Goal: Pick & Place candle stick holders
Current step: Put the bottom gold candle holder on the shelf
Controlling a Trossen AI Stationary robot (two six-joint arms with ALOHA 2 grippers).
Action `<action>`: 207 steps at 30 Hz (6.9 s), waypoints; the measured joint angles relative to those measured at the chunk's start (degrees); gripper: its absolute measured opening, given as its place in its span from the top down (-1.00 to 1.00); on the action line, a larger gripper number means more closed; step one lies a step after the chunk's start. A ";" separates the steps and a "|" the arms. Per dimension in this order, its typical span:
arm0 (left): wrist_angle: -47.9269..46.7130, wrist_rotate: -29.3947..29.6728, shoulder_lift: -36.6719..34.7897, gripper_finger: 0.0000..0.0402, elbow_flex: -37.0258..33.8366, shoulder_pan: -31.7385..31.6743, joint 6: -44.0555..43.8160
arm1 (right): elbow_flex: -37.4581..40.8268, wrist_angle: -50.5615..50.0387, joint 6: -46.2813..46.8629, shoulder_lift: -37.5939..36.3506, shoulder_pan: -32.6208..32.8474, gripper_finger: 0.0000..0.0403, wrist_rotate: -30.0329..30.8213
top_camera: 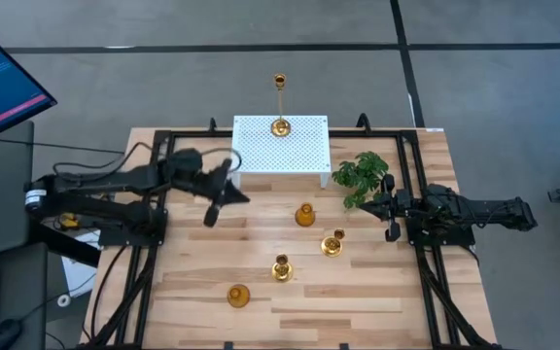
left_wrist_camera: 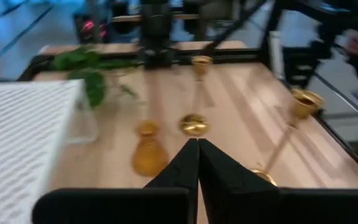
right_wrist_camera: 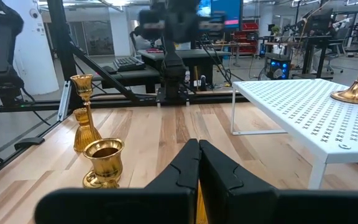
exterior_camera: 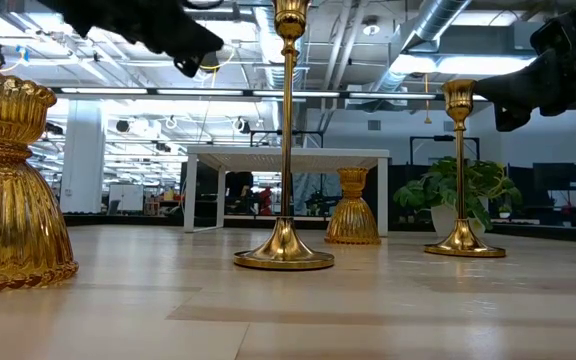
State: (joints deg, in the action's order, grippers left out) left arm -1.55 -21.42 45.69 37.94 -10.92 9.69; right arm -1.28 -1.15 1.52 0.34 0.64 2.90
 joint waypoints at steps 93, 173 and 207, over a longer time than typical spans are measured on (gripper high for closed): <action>57.10 6.56 44.45 0.18 -5.07 23.86 -11.89 | 0.00 0.01 -0.02 0.02 0.00 1.00 0.00; 26.00 56.54 0.58 0.92 4.93 7.75 7.96 | 0.00 0.07 -1.53 0.01 -0.02 1.00 0.11; 12.93 23.22 21.70 0.91 17.72 -24.76 -17.18 | 0.02 0.07 -1.96 0.00 -2.39 1.00 0.15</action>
State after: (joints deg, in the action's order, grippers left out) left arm 11.38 1.81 67.39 55.66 -35.68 -7.49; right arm -1.26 -1.08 -0.44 0.34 -1.74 3.05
